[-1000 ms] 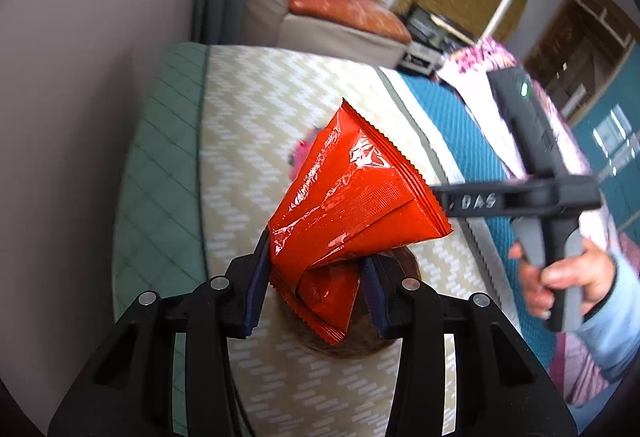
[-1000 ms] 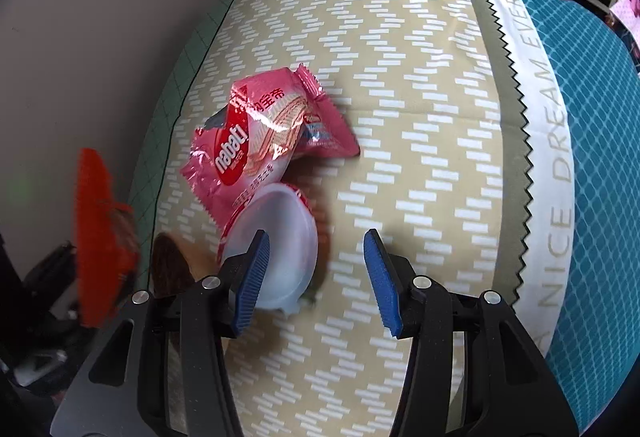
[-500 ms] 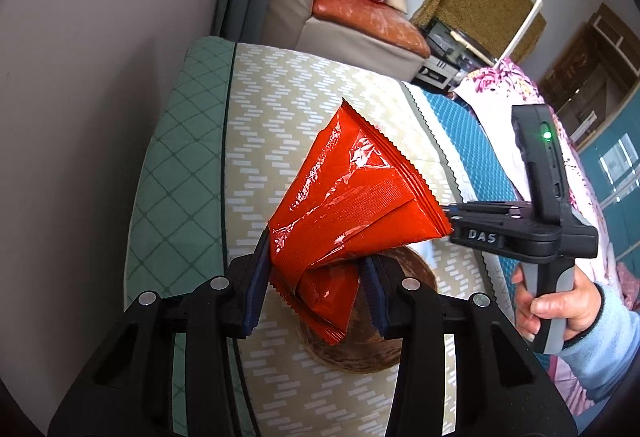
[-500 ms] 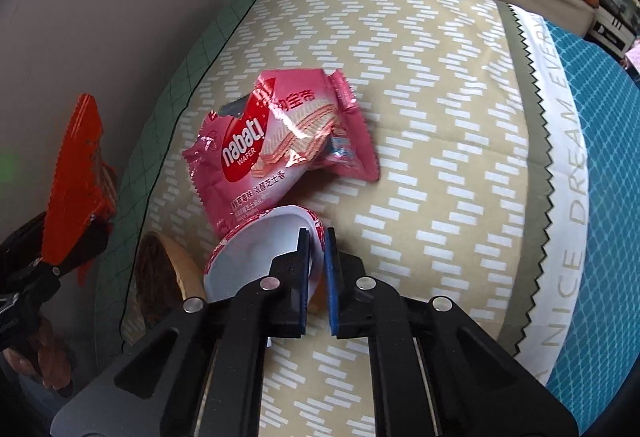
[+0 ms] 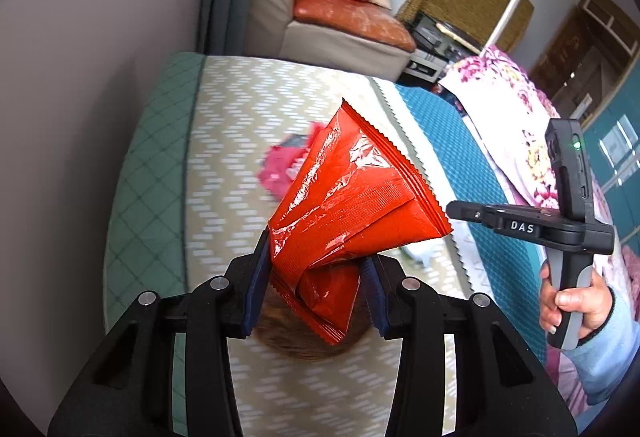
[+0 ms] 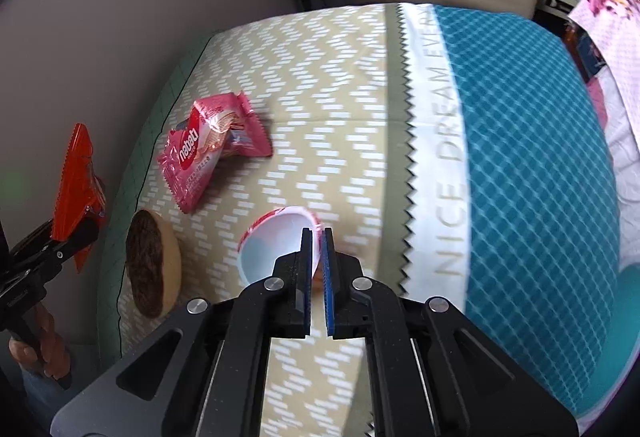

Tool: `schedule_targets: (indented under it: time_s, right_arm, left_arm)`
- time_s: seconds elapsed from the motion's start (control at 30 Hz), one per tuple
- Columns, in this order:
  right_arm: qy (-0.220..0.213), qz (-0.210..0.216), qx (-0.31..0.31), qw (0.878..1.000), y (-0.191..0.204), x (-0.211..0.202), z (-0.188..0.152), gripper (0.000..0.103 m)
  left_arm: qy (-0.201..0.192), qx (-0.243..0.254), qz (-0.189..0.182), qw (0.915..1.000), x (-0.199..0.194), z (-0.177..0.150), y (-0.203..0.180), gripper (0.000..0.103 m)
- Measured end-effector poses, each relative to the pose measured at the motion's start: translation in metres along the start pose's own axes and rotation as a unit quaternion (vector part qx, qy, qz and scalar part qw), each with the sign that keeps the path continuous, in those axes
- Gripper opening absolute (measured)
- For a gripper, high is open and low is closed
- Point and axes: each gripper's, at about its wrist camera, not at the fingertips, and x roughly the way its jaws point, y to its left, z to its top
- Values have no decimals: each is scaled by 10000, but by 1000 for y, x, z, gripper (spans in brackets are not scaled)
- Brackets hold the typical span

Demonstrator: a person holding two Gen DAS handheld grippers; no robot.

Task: Collect trash
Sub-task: 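Grasp the red snack bag with the left tool while the right tool grasps the white cup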

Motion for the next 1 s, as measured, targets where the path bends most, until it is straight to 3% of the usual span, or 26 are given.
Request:
schedule_targets:
  time_s: [0.17, 0.33, 0.5, 0.63, 1.0]
  right_arm:
    - [-137, 20, 179, 9997, -28, -27, -17, 5]
    - [72, 349, 311, 9989, -44, -30, -19, 6]
    - [144, 531, 194, 9983, -35, -14, -16, 11]
    - [230, 612, 238, 9976, -29, 3, -12, 24]
    - [121, 510, 78, 9986, -6, 32, 1, 25]
  left_arm:
    - [89, 313, -69, 9994, 6, -4, -40, 43]
    - [112, 309, -52, 9994, 14, -5, -58, 43]
    - [119, 160, 115, 9997, 15, -3, -46, 43]
    - [141, 1, 207, 9997, 19, 5, -28, 43]
    - [150, -215, 157, 9995, 29, 15, 1, 43]
